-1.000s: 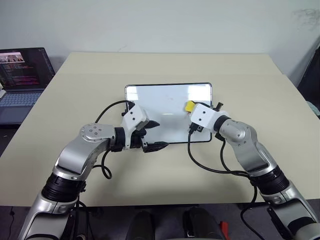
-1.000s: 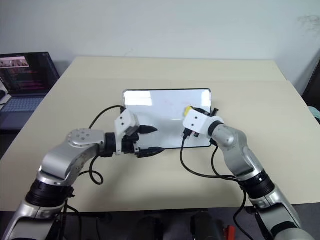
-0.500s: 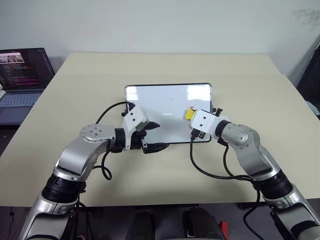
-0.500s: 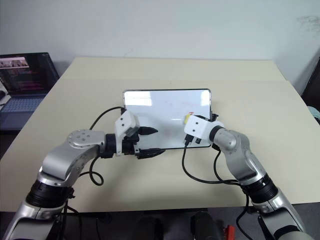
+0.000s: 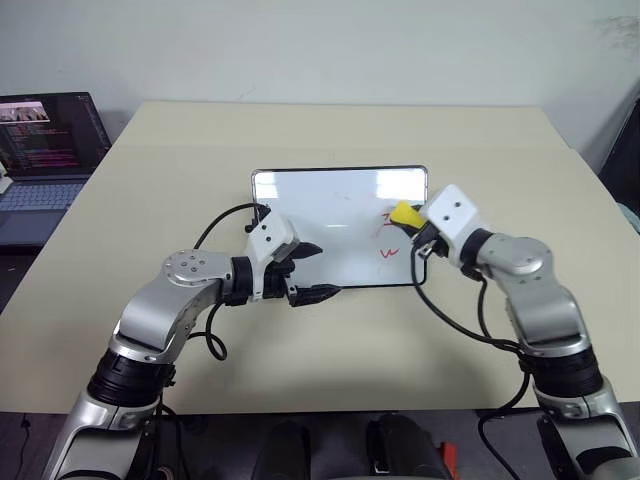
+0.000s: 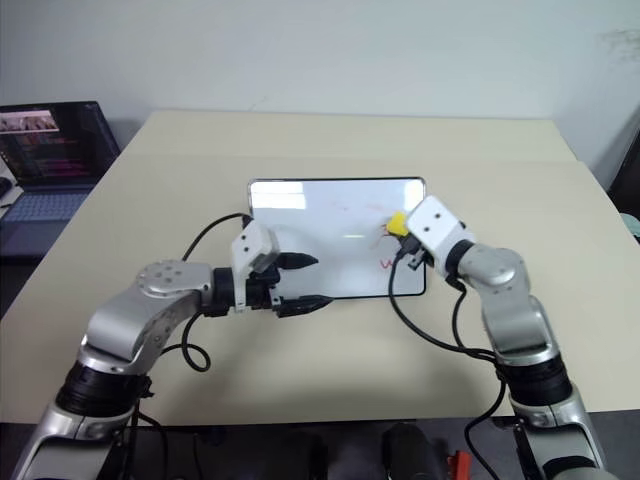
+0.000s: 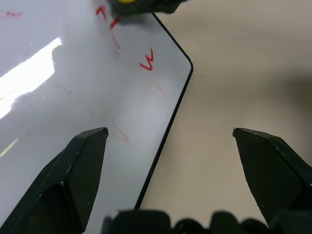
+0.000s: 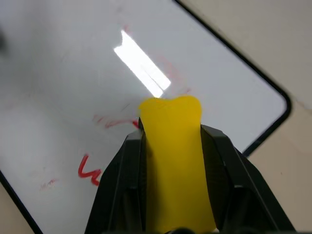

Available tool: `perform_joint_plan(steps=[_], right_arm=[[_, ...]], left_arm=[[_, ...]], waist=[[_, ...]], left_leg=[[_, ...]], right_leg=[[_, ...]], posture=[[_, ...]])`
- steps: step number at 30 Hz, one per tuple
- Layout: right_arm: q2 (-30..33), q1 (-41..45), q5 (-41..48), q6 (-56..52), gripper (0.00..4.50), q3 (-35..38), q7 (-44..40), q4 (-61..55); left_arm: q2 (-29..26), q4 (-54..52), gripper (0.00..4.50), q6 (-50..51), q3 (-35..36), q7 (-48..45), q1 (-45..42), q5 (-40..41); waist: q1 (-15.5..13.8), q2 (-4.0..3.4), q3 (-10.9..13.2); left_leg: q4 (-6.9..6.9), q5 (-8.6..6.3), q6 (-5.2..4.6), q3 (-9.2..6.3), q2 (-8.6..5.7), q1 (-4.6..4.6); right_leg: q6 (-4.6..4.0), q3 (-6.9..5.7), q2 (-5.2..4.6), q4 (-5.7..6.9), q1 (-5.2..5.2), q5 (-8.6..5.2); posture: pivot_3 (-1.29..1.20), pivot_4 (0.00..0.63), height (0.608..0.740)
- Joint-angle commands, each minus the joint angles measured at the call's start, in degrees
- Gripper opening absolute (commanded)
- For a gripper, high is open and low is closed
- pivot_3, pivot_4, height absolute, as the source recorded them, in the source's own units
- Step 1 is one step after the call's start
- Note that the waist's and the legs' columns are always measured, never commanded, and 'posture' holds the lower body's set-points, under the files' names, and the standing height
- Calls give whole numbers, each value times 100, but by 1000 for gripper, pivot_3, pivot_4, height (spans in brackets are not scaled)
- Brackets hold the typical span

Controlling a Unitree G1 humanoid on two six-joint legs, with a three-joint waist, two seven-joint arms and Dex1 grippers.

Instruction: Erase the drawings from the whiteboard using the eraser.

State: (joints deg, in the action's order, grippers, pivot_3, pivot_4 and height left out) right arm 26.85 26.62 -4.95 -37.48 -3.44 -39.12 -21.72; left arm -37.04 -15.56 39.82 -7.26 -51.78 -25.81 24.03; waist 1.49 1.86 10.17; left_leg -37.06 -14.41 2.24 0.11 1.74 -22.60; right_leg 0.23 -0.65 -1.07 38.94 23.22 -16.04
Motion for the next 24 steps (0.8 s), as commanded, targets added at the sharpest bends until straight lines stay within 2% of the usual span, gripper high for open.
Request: perform_joint_plan(steps=[1,6,12,17,24], right_arm=[[134,-539,481,-112,1224,445,-137,-628],[359,-1680,928,144,1224,840,-242,-1179],[454,-2763,893,1075,1222,1082,9,-1168],[467,-3107,593,1832,1216,791,280,-849],[449,-2827,558,2180,1216,558,438,-813]], left_arm=[[48,-296,4500,0,211,119,96,127],[195,-334,4500,-113,414,390,271,170],[567,-322,4500,-360,863,748,561,348],[619,-292,4500,-399,839,792,717,351],[465,-305,4500,-295,708,762,831,230]], waist=[[-4,0,0],[-12,0,0],[12,1,0],[15,1,0],[13,1,0]], left_leg=[[2,-1,0,0,0,0],[2,-4,-4,0,-2,-6],[-1,-4,-4,4,-2,12],[0,-3,-4,5,-3,16],[-1,-3,-3,8,-4,14]], right_leg=[[1,0,0,-1,1,-1],[5,0,-6,-1,4,-6],[11,3,-3,7,-5,-7],[17,5,1,10,-5,-10],[15,7,1,9,-5,-9]], posture=[[0,150,740],[0,150,740],[0,150,740],[0,150,740],[0,150,740]])
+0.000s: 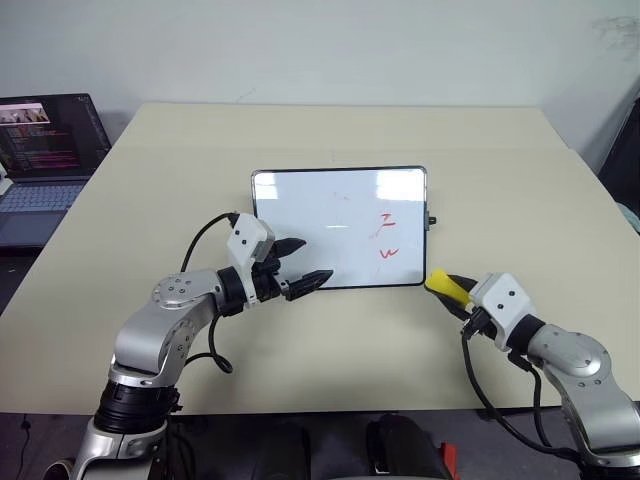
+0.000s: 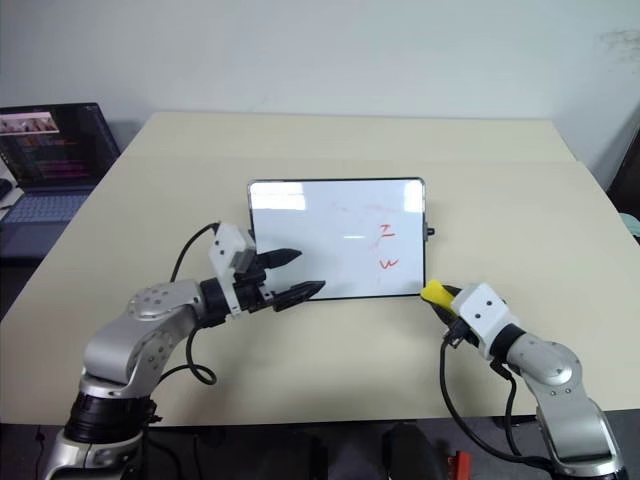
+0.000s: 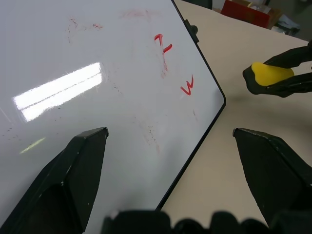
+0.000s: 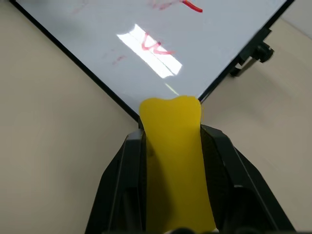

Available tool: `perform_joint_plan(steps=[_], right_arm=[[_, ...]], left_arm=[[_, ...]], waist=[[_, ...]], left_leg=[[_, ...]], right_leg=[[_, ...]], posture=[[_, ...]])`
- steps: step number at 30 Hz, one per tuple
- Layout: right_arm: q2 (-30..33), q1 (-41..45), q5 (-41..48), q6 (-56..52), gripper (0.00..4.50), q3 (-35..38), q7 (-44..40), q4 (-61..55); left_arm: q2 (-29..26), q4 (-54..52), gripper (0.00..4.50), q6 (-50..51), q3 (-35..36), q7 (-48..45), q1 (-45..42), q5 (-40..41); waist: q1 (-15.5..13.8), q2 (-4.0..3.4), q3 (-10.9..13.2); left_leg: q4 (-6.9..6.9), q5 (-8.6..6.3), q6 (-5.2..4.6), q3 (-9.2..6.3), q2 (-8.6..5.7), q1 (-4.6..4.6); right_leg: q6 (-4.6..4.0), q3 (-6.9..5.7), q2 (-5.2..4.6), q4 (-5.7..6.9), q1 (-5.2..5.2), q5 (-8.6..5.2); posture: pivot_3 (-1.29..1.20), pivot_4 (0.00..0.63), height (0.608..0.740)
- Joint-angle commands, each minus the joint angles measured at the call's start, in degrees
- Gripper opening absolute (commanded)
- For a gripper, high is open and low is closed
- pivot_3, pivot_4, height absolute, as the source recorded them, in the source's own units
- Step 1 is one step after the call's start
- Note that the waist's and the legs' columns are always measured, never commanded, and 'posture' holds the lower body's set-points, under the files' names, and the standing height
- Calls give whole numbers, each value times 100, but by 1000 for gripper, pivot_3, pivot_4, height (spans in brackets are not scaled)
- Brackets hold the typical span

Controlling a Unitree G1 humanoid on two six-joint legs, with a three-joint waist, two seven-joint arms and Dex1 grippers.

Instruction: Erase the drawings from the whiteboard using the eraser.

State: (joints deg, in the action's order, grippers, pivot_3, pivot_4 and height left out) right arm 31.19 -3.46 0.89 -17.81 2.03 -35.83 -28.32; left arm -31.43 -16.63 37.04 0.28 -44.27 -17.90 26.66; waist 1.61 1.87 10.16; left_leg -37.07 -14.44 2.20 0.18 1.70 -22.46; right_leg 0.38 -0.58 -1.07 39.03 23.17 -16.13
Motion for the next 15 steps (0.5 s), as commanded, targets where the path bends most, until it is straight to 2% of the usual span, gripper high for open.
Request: perform_joint_plan(steps=[1,7,15], right_arm=[[5,302,7,172,1216,-25,106,-210],[-21,1102,-15,-109,1216,-424,127,-148],[-335,2738,-1333,129,1215,-1362,887,1352]], left_arm=[[-91,-209,4500,-4,-57,31,34,-41],[-29,-325,4500,120,-88,190,-141,7],[-67,-607,4500,688,-335,223,-610,202]], waist=[[0,0,0],[-8,0,0],[-8,0,0]], left_leg=[[0,0,0,-1,1,0],[-1,0,0,-4,1,0],[-2,0,1,-3,-1,-2]], right_leg=[[0,0,0,0,0,0],[-7,-3,1,1,0,4],[-7,-2,0,1,0,6]], posture=[[0,150,740],[0,150,740],[0,150,740]])
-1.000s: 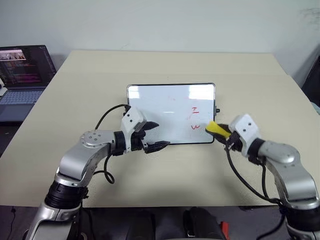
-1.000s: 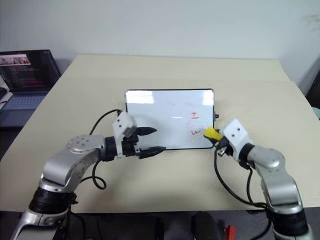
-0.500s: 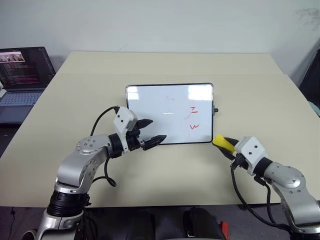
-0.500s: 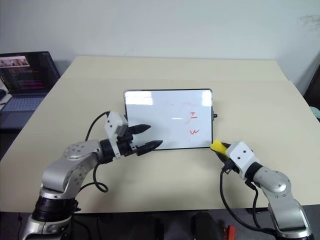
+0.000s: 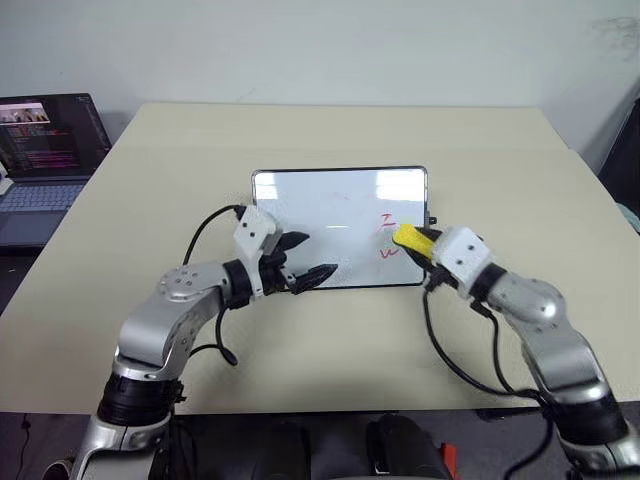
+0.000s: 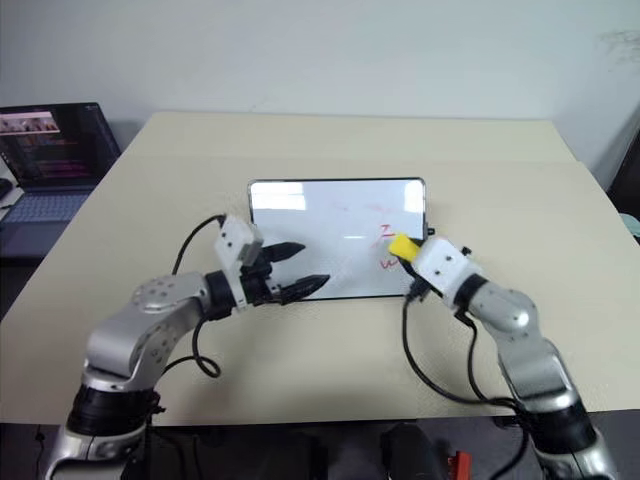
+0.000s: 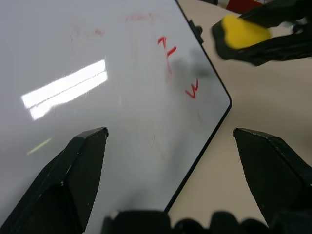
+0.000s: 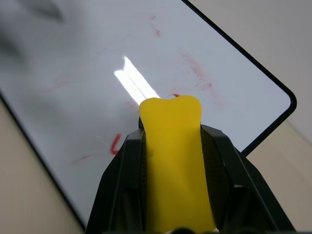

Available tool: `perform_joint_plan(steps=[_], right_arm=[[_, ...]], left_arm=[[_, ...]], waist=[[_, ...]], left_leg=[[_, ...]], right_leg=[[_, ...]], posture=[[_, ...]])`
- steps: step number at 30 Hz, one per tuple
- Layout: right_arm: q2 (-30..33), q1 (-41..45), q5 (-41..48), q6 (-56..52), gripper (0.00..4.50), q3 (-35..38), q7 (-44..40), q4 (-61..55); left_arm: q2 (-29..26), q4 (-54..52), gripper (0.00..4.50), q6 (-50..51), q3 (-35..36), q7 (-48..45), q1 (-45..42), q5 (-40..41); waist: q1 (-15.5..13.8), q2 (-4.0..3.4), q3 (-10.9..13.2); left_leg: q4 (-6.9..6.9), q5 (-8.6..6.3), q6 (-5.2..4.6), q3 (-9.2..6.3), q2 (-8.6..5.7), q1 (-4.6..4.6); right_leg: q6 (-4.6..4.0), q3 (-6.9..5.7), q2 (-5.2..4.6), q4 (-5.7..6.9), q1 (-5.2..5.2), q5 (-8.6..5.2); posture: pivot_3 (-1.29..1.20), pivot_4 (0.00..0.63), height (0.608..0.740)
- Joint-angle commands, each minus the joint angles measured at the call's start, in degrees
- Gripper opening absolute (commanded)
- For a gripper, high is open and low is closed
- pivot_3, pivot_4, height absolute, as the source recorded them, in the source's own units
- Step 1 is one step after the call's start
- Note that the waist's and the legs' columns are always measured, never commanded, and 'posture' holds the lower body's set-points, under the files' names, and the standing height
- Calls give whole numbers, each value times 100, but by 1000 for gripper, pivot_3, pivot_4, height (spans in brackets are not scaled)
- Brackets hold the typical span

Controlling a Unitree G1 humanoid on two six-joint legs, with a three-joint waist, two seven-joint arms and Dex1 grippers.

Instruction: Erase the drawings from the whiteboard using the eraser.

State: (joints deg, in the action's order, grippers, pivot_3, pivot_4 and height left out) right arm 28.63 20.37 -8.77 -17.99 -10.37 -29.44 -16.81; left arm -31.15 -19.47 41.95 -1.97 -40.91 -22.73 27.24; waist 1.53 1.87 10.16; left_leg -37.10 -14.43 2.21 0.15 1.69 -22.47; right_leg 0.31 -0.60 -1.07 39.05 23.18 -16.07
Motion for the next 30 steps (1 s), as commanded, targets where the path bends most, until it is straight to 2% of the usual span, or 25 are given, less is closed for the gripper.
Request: perform_joint_plan(steps=[1,6,15,19,24,30], right_arm=[[-117,511,-469,133,1215,-180,311,350],[-243,815,-666,13,1215,-265,366,726],[90,552,-698,-640,1209,-654,-492,610],[13,672,-858,-541,1209,-592,-218,701],[-392,1123,-892,-393,1197,-261,467,922],[-555,1225,-880,-503,1197,-327,514,1027]], left_arm=[[-127,-354,4500,266,-161,-187,-154,196],[-202,-210,4500,87,-240,-361,-200,105],[-228,52,4500,-384,-228,-523,47,-105],[-202,144,4500,-508,-240,-544,83,-161],[-209,143,4500,-547,-248,-573,135,-170],[-192,17,4500,-484,-264,-573,198,-128]], waist=[[3,0,0],[-4,0,0],[1,0,-3],[4,0,-3],[17,1,-3],[10,1,-3]], left_leg=[[0,0,0,0,1,-1],[2,0,1,0,2,-10],[-2,0,0,1,2,12],[-4,1,-1,2,2,15],[-12,13,-2,6,2,15],[-7,17,-3,4,4,5]], right_leg=[[0,0,0,-1,0,0],[-2,-1,-2,-6,5,0],[-3,0,-4,5,-8,1],[-6,1,-3,6,-10,7],[-8,6,-1,6,-10,21],[-10,3,1,3,-2,22]], posture=[[0,150,740],[0,150,740],[0,150,740],[0,150,740],[0,150,740],[0,150,740]])
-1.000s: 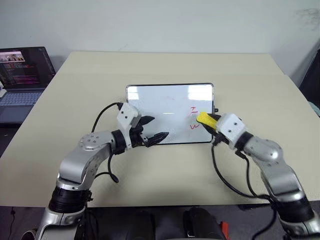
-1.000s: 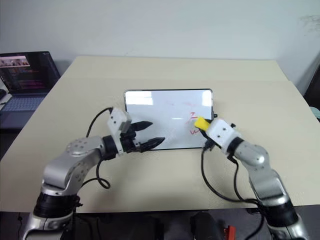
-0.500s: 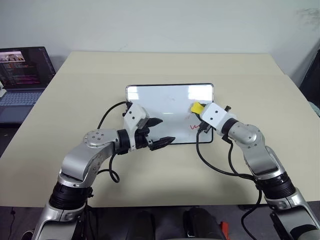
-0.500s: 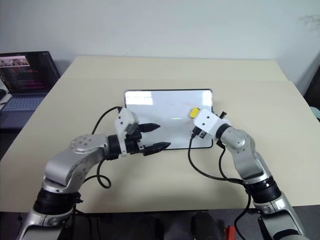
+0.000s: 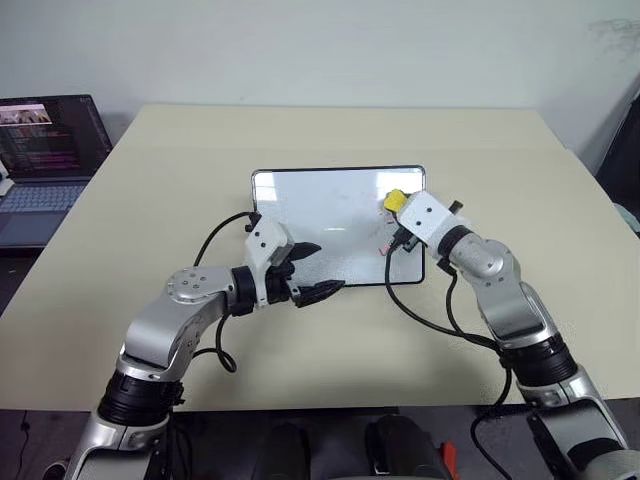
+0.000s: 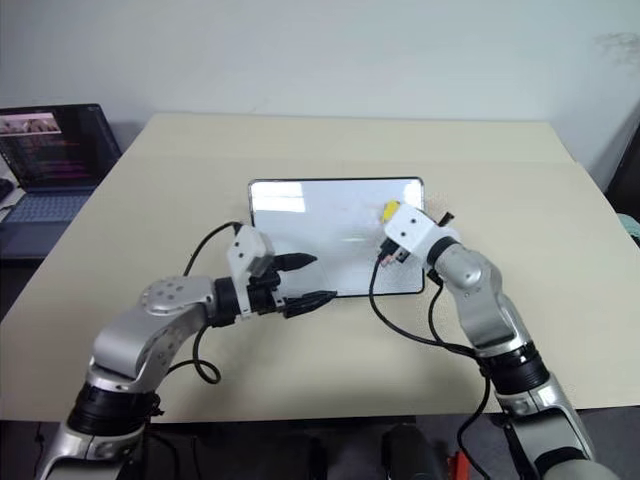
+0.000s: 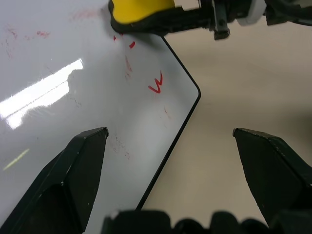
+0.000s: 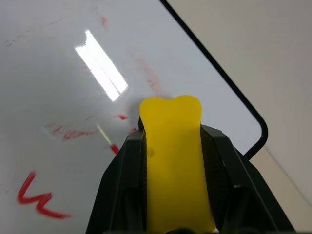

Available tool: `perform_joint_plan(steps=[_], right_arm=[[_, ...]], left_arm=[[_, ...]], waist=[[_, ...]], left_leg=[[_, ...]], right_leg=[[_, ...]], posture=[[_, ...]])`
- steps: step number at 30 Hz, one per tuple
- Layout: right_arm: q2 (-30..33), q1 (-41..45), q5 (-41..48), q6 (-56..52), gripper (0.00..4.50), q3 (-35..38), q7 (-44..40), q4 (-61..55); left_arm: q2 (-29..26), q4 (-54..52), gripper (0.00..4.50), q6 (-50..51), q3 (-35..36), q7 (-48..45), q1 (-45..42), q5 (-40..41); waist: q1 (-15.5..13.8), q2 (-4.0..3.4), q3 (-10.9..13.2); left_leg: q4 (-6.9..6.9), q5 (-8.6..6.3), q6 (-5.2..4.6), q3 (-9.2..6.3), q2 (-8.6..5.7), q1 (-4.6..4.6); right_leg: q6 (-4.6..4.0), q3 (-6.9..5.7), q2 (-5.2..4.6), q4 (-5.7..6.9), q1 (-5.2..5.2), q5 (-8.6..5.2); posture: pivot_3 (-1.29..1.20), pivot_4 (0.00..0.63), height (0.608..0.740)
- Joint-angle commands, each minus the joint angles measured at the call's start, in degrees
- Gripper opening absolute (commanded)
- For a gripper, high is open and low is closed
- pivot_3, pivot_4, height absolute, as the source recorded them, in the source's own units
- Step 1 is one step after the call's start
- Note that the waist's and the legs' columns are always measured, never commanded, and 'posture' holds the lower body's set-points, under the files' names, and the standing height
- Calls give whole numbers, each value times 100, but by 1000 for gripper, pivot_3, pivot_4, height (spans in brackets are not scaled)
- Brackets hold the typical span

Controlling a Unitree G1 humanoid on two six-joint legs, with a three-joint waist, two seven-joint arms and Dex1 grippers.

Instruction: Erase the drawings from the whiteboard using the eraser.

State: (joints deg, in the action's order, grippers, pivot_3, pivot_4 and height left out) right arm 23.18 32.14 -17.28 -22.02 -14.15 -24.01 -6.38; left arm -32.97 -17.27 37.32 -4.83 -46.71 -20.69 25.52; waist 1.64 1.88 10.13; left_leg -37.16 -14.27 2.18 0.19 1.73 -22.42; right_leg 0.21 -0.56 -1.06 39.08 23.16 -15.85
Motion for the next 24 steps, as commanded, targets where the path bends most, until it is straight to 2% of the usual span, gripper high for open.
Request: perform_joint_plan(steps=[1,8,12,17,21,24], right_arm=[[8,16,11,-147,1197,-12,-158,-28],[269,-415,47,-536,1196,-490,-1026,-360],[290,-291,-176,-401,1196,-412,-745,-288],[228,83,-360,-88,1196,-40,29,-3],[194,60,-325,-63,1196,-47,8,7],[218,-52,-248,-182,1196,-201,-319,-81]], left_arm=[[-6,-220,4500,-8,20,12,-5,48],[15,-302,4500,85,35,51,-16,85],[30,-344,4500,136,43,70,-16,103],[31,-409,4500,201,36,92,-6,150],[42,-461,4500,256,25,111,1,185],[49,-485,4500,284,20,120,-2,203]], waist=[[1,0,0],[8,0,-1],[6,1,-1],[1,1,0],[-2,1,0],[9,1,-1]], left_leg=[[0,0,0,0,1,-1],[1,-1,-1,-1,0,3],[-2,0,-1,-1,0,8],[-4,7,-5,0,-1,9],[2,7,-5,1,-1,5],[5,6,-5,1,0,4]], right_leg=[[0,0,-1,-1,0,0],[0,-1,-1,0,-1,0],[2,-2,0,1,-6,0],[16,0,0,2,-6,-1],[-1,1,0,-3,-4,8],[-1,1,0,-5,-3,8]], posture=[[0,150,740],[0,150,740],[0,150,740],[0,150,740],[0,150,740],[0,150,740]])
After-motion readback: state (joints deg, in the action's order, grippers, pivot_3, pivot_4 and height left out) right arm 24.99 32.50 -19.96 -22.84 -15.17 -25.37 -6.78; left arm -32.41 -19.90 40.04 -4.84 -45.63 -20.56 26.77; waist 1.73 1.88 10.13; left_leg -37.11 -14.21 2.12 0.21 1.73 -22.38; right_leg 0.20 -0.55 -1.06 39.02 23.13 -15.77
